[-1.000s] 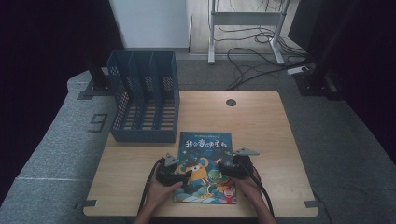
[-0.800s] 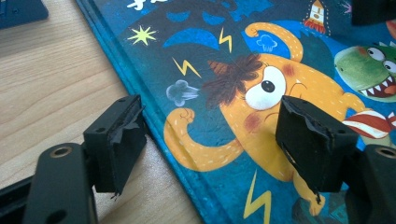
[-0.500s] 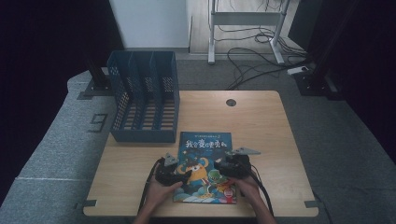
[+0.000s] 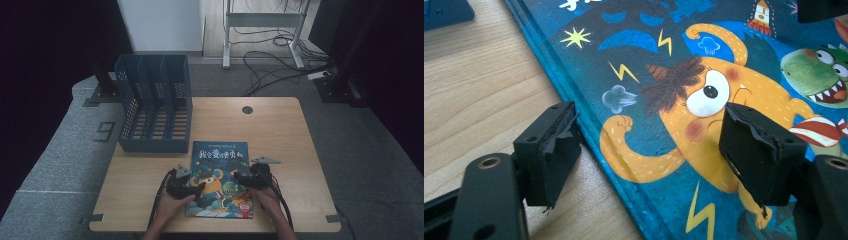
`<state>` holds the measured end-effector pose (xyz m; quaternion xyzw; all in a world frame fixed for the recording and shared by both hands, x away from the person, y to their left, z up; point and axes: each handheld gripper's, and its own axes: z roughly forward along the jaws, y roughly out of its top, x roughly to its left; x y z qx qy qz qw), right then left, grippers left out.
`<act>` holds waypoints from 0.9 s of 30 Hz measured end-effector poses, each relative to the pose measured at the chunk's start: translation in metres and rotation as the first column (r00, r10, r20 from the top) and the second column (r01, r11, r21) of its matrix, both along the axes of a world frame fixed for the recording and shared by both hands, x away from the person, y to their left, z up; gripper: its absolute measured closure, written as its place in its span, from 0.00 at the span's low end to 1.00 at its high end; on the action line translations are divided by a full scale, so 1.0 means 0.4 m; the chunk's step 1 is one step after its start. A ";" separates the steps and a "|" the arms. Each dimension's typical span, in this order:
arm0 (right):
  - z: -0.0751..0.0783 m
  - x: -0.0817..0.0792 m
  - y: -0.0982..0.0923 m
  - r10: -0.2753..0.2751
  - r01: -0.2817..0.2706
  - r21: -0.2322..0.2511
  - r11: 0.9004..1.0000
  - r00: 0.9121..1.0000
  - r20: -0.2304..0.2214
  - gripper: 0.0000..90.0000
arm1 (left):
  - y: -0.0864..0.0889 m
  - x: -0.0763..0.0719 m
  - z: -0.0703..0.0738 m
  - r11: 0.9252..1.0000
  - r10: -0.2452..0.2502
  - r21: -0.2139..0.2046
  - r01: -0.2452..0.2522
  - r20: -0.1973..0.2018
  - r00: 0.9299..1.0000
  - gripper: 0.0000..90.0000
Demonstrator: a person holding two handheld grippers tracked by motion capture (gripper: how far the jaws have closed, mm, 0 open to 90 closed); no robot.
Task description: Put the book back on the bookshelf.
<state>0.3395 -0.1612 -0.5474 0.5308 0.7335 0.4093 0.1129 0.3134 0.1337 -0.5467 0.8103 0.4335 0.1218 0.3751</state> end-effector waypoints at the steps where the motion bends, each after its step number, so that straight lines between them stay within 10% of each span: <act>1: -0.002 0.001 -0.001 0.001 -0.001 0.004 1.000 1.000 0.003 0.26 | 0.000 0.000 0.000 1.000 0.000 0.000 0.000 0.000 1.000 0.26; 27: 0.037 0.002 -0.051 -0.003 0.012 0.251 0.968 0.999 -0.036 0.28 | 0.011 0.006 0.000 0.998 0.011 -0.058 -0.013 -0.022 1.000 0.25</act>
